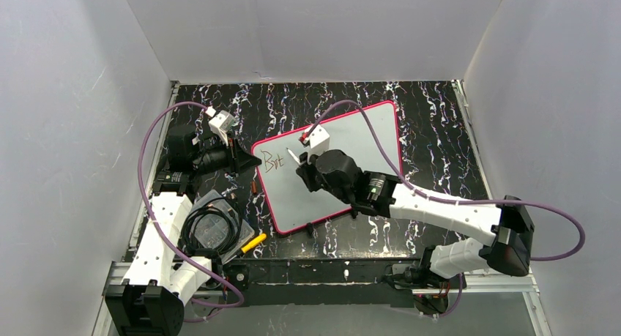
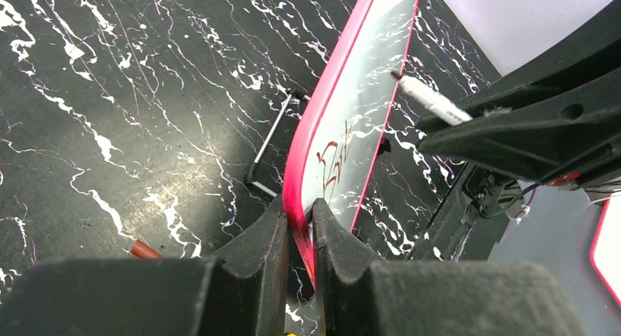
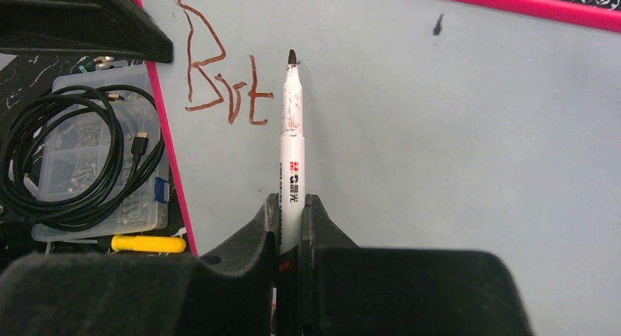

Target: Write a sentence on the whiteboard

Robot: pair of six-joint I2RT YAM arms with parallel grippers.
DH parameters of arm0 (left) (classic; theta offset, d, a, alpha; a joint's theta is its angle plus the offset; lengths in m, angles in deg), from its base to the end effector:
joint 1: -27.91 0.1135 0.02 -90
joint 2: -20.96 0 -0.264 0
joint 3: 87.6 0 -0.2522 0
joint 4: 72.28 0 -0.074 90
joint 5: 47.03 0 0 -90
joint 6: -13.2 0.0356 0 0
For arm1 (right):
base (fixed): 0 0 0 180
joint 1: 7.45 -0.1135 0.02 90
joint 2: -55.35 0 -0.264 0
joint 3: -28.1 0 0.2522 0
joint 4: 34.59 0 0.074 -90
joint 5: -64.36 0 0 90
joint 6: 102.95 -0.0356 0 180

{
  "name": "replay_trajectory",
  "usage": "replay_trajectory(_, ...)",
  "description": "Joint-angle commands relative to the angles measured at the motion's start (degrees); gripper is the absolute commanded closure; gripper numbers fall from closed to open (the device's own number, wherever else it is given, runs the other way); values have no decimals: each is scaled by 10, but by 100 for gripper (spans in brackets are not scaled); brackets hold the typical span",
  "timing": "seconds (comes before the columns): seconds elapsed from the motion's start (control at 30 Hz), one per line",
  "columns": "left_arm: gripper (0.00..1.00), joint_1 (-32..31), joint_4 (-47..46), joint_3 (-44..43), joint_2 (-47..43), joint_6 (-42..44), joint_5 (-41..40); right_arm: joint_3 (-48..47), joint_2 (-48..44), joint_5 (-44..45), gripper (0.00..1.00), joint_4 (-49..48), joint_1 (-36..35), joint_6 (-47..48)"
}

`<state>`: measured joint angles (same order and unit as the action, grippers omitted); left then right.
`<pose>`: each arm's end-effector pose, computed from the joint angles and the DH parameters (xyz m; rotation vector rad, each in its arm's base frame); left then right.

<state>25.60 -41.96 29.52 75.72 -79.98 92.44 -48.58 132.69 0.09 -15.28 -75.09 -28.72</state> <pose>0.2060 -0.0354 0.3280 0.5531 1.8359 -0.9018 0.1338 0.2845 0.3320 -0.5572 1.8405 0.5613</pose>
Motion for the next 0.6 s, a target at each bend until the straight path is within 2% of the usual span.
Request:
replay_trajectory(0.0, 100, -7, 18, 6, -14, 43, -11, 10, -46, -43, 99, -29, 19, 27)
replay_trajectory(0.2, 100, -9, 18, 8, -20, 47, -22, 19, -66, -87, 99, -15, 39, 55)
replay_trajectory(0.57, 100, -13, 14, 17, -39, 59, -29, 16, -56, -84, 99, 3, 39, 39)
